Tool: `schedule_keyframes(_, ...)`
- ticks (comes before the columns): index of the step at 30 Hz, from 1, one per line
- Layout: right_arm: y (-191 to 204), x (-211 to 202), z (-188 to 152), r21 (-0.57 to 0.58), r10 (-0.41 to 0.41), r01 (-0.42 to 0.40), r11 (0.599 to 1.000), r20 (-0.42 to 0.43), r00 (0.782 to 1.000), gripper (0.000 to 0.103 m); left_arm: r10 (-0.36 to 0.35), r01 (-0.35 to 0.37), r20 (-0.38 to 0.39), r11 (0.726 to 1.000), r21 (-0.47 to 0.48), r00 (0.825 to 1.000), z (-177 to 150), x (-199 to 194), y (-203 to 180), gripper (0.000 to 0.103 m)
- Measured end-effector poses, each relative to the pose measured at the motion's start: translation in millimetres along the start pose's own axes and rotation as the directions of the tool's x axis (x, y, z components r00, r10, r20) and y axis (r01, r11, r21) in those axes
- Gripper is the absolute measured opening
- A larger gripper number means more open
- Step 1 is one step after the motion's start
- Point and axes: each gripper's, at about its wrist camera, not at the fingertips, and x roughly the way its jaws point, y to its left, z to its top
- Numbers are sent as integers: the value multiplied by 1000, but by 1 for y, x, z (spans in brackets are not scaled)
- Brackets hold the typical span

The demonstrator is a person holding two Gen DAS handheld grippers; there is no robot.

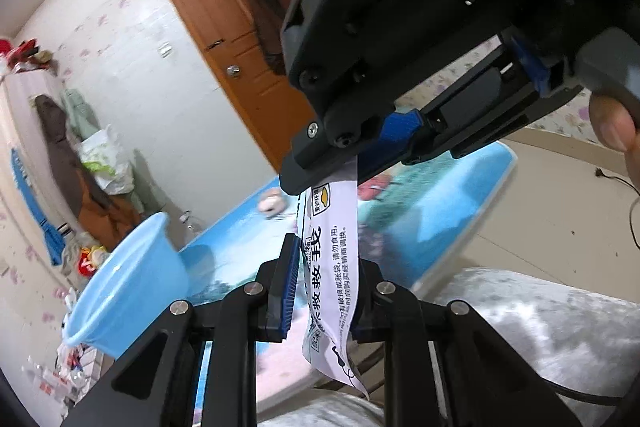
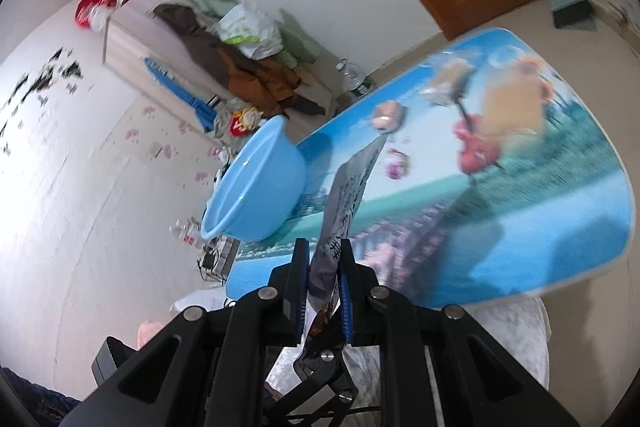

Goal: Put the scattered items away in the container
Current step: 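Lower the snack bag into the blue basin and open the right gripper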

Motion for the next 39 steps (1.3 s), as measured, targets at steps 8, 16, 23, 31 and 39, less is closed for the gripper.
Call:
schedule_keyframes(8,60,32,13,-109,35,-40,993,-51,998,14,95,-95,-7,993,-72,995,-6,-15,53,20)
schedule_keyframes(16,117,75,24,-196,46,-69,978,-115,992,14,164,-166,-26,980,-112,986,-18,-14,103,20)
schedule_keyframes(23,156,112,38,-227,72,-108,968,-162,984,14,216,-221,-51,968,-120,975,-27,-21,143,20)
schedule_keyframes(31,199,161,60,-284,94,-148,947,-196,976,15,280,-284,-66,955,-81,958,-35,-5,192,21)
schedule_keyframes(39,210,219,73,-290,81,-152,945,-243,967,15,288,-299,-115,950,-93,951,-53,17,220,22)
